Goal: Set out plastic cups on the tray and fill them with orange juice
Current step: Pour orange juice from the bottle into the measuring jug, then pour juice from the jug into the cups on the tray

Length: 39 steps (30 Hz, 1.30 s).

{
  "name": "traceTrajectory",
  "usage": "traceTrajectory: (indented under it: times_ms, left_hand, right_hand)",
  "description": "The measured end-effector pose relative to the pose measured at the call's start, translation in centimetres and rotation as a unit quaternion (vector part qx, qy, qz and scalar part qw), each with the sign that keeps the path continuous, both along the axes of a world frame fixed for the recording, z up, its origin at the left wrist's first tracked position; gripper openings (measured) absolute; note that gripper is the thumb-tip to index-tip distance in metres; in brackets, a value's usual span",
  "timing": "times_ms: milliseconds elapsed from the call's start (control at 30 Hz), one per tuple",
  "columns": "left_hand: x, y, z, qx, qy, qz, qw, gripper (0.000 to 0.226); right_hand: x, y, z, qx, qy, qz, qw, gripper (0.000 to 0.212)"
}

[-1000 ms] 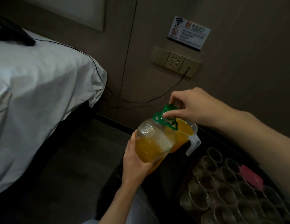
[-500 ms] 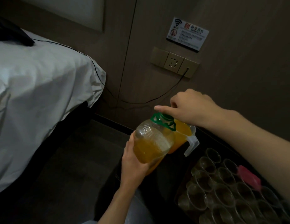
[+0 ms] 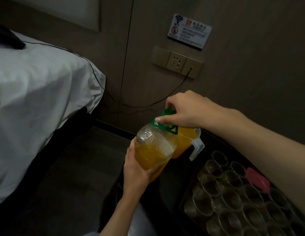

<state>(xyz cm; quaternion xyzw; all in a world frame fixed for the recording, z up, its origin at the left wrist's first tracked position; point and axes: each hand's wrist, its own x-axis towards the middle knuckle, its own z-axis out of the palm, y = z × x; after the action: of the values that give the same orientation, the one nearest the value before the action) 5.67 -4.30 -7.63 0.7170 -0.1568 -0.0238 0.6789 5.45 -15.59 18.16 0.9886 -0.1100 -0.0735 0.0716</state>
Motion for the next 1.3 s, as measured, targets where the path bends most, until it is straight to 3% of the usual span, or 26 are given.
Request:
traceTrajectory:
  times_ms: [233, 333, 433, 533, 633, 700, 767, 867, 933, 1033, 1100, 1233, 1300]
  left_hand:
    - [-0.1, -0.1, 0.1, 0.013, -0.003, 0.008, 1.000, 0.133]
    - [-0.1, -0.1, 0.5, 0.011, 0.008, -0.016, 1.000, 0.152]
    - [-1.0, -0.4, 0.7, -0.008, -0.010, -0.012, 1.000, 0.151]
    - [-2.4, -0.8, 1.3, -0.012, -0.104, 0.087, 0.991, 0.125]
    - [-4.9, -1.3, 2.8, -0.032, -0.276, 0.176, 0.945, 0.090]
    - [-7.2, -2.4, 3.9, -0.048, -0.360, 0.146, 0.920, 0.066]
    - [-9.4, -3.9, 4.5, -0.051, -0.400, 0.029, 0.915, 0.051]
    - [-10.3, -6.3, 5.0, -0.007, -0.328, -0.167, 0.930, 0.048]
    - [-9.7, -8.1, 5.5, 0.008, -0.219, -0.216, 0.951, 0.055]
    - [-8.2, -11.0, 6.5, -0.004, -0.042, -0.206, 0.978, 0.071]
    - [-7.1, -12.7, 7.0, -0.012, 0.030, -0.189, 0.981, 0.066]
    - [-5.2, -14.5, 6.8, -0.017, 0.063, -0.178, 0.982, 0.059]
    - [-4.9, -14.8, 6.5, -0.026, 0.037, -0.158, 0.986, 0.064]
  right_hand:
    - [-0.2, -0.8, -0.4, 0.014, -0.035, 0.033, 0.999, 0.045]
    - [-1.3, -2.2, -0.8, 0.159, -0.076, 0.003, 0.984, 0.051]
    - [-3.8, -4.8, -2.2, 0.272, -0.169, -0.078, 0.944, 0.052]
    - [-5.8, -8.2, -5.3, 0.286, -0.223, -0.171, 0.916, 0.051]
    - [-6.8, -10.5, -8.8, 0.333, -0.232, -0.295, 0.865, 0.054]
    - [-7.0, -11.3, -10.7, 0.358, -0.239, -0.341, 0.836, 0.058]
    - [-6.9, -11.6, -12.4, 0.378, -0.237, -0.367, 0.816, 0.063]
    - [-6.4, -11.9, -14.7, 0.418, -0.234, -0.375, 0.793, 0.066]
    - [-5.9, -12.3, -15.6, 0.441, -0.241, -0.365, 0.784, 0.065]
    - [-4.9, -12.8, -16.5, 0.474, -0.250, -0.363, 0.762, 0.060]
    - [-4.1, -13.0, -17.1, 0.496, -0.247, -0.374, 0.744, 0.056]
    - [-3.0, -13.6, -18.6, 0.499, -0.263, -0.391, 0.727, 0.037]
    - [-2.7, -13.7, -19.0, 0.537, -0.284, -0.413, 0.679, 0.026]
